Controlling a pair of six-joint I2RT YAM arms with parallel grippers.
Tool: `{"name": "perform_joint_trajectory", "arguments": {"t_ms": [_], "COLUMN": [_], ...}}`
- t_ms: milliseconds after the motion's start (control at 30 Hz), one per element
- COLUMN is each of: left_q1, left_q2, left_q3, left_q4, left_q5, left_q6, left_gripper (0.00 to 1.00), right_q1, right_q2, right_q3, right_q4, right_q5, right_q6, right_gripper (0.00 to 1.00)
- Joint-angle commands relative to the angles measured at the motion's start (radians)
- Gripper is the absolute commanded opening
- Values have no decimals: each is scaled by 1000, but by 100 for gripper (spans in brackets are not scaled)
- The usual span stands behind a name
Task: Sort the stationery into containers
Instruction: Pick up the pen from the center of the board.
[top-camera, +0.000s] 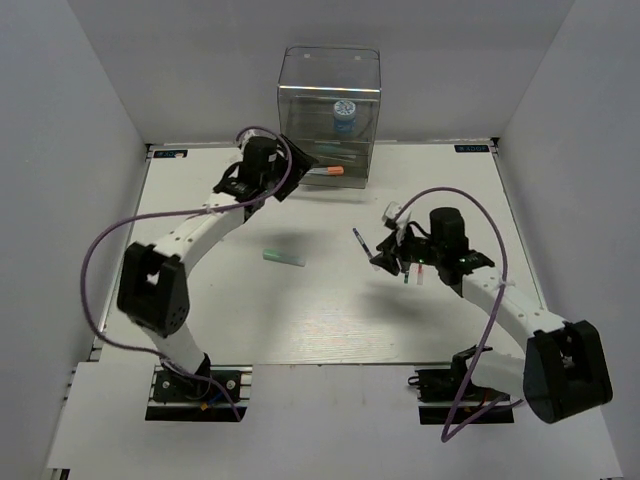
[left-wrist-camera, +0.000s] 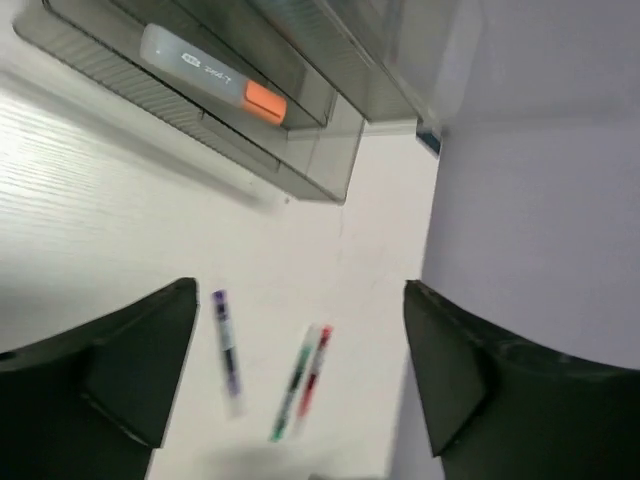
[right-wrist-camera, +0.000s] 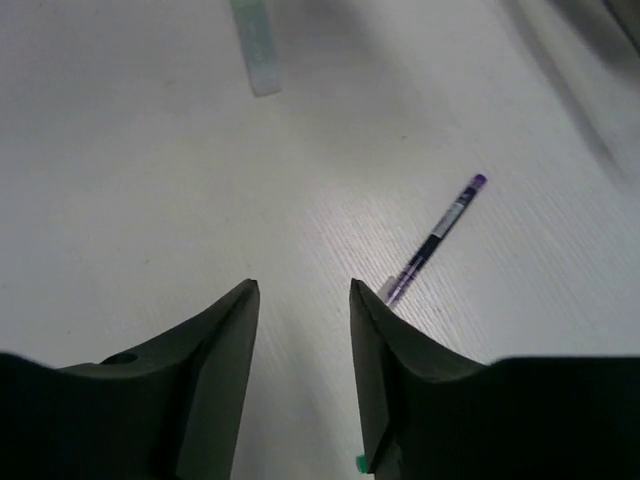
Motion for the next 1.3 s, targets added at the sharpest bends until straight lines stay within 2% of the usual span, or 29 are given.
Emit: {"name": "perform_joint_trajectory", "arguments": {"t_ms": [0, 33, 100, 133, 167, 200, 233, 367, 467, 600, 767, 933, 1133, 1267], "left_q1": [24, 33, 33, 33, 33, 33, 33, 33, 33, 33, 33, 33, 33, 33], "left_q2": [-188, -222, -298, -375, -413, -450, -485, -642, -754, -835, -930, -931, -941, -941], "left_q3": [-63, -82, -155, -180, -207, -268, -298, -486, -630, -608, -637, -637, -637, -637], "left_q4": [-92, -115, -155, -164, -165, -175, -175, -137, -51, -82, -63, -63, -63, -63], "left_q5": [129, 129, 91, 10, -41, -91, -203, -346, -392, -498, -515, -506, -506, -515], "left_q6": [359, 455, 539, 621, 651, 671, 698, 723, 752, 762, 785, 785, 785, 794], "left_gripper": [96, 97, 100, 100, 100, 100, 100, 100, 100, 100, 100, 100, 100, 100], "right_q1": [95, 118, 187, 202, 218, 266, 281, 371, 423, 469, 506, 526, 528, 522], "right_q2": [107, 133, 251, 311, 338, 433, 467, 648, 762, 837, 928, 991, 1008, 1008], "right_q3": [156, 189, 304, 330, 379, 434, 486, 634, 706, 804, 892, 916, 912, 907], "right_q4": [-102, -162, -188, -202, -207, -207, -207, -217, -207, -222, -237, -239, -242, -268], "right_q5": [-32, -6, 56, 70, 80, 114, 126, 169, 224, 260, 327, 395, 393, 383], "right_q6": [-182, -196, -226, -227, -230, -223, -207, -157, -151, -126, -95, -101, -121, -141], "right_gripper": [51, 63, 70, 79, 82, 82, 83, 85, 85, 85, 83, 79, 75, 64]}}
